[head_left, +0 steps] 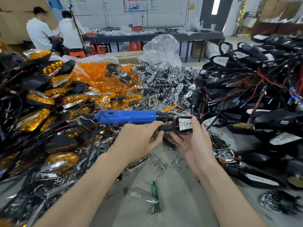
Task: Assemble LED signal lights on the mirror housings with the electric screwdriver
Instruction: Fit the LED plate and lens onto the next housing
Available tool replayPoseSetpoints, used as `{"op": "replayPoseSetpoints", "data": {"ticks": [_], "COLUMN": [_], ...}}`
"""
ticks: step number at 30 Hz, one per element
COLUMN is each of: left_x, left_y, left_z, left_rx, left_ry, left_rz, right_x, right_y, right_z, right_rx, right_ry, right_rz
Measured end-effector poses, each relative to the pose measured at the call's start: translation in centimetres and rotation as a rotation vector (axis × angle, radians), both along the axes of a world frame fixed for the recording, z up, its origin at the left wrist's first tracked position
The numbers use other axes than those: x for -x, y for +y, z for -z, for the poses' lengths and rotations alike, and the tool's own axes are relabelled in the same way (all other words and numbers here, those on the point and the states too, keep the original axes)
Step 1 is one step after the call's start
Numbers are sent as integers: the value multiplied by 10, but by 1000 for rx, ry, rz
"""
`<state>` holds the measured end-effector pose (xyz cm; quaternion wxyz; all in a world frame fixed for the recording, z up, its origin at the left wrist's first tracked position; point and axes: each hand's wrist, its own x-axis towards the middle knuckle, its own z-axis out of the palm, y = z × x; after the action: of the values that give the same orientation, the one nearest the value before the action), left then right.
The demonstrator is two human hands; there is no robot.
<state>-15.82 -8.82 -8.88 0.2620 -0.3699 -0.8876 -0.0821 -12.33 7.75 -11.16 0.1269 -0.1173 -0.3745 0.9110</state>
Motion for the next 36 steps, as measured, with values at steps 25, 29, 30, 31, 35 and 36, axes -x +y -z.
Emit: {"op": "replayPoseSetpoints", "data": {"ticks": [25, 29, 30, 31, 35, 36], "left_x": [-24, -23, -23, -24, -24, -24], "left_y": [-25, -27, -28, -28, -28, -28], "left_z": [24, 25, 25, 25, 25, 25], "left_rx": [-328, -366, -373, -376, -390, -396], "left_ry": [-297, -314, -316, -313, -312, -314], "left_rz": [-201, -190, -186, -182, -169, -166], "right_x": [-4, -5, -5, -5, -5, -4], "right_y": [2, 2, 1, 1, 1, 1], "right_z": [-9, -8, -8, -8, -8, -8], "right_rx": [-46, -46, -44, -43, -45, -42], "right_ry": [123, 130, 130, 127, 112, 110], "right_rz": [-157, -164, -166, -165, -163, -166]}}
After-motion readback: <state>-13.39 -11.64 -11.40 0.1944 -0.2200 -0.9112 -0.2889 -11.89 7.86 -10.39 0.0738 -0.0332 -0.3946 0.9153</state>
